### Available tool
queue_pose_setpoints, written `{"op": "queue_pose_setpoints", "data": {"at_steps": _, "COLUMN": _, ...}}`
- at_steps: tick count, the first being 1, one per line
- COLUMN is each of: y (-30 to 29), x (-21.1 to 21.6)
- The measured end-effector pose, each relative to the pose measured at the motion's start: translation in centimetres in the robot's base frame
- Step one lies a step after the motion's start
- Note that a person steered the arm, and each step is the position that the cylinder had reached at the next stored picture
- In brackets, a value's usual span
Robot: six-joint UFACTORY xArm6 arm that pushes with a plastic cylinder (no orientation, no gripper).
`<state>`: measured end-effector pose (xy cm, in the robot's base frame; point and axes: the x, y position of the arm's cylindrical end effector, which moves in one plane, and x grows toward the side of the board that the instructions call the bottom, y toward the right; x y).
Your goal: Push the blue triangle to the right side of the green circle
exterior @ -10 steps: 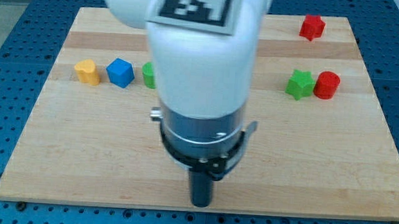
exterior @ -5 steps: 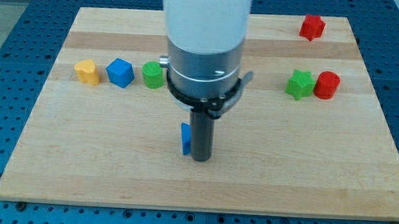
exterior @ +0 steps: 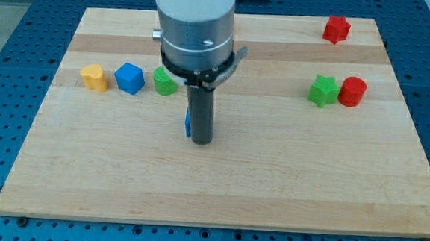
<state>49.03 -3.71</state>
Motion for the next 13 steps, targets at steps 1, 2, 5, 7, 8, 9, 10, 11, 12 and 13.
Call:
{"op": "queue_pose_setpoints", "data": {"at_steps": 1, "y": -0.7, "x": -1.3}}
{"op": "queue_pose_setpoints", "data": {"at_steps": 2, "y": -1.2, "x": -1.8}}
{"op": "queue_pose_setpoints", "data": {"at_steps": 5, "y": -3.3, "x": -1.8}}
{"op": "queue_pose_setpoints", "data": {"at_steps": 7, "y": -3.2, "x": -3.5}}
{"op": "queue_pose_setpoints", "data": {"at_steps": 8, "y": -2.9, "x": -4.6}}
{"op": "queue_pose_setpoints", "data": {"at_steps": 9, "y": -1.9, "x": -4.7}}
{"op": "queue_pose_setpoints", "data": {"at_steps": 10, "y": -1.1, "x": -5.1}}
{"op": "queue_pose_setpoints", "data": {"at_steps": 11, "y": -0.8, "x": -5.8}}
{"op": "queue_pose_setpoints", "data": {"at_steps": 12, "y": -0.4, "x": -6.8}}
{"op": "queue_pose_setpoints", "data": {"at_steps": 13, "y": 0.3, "x": -7.4}}
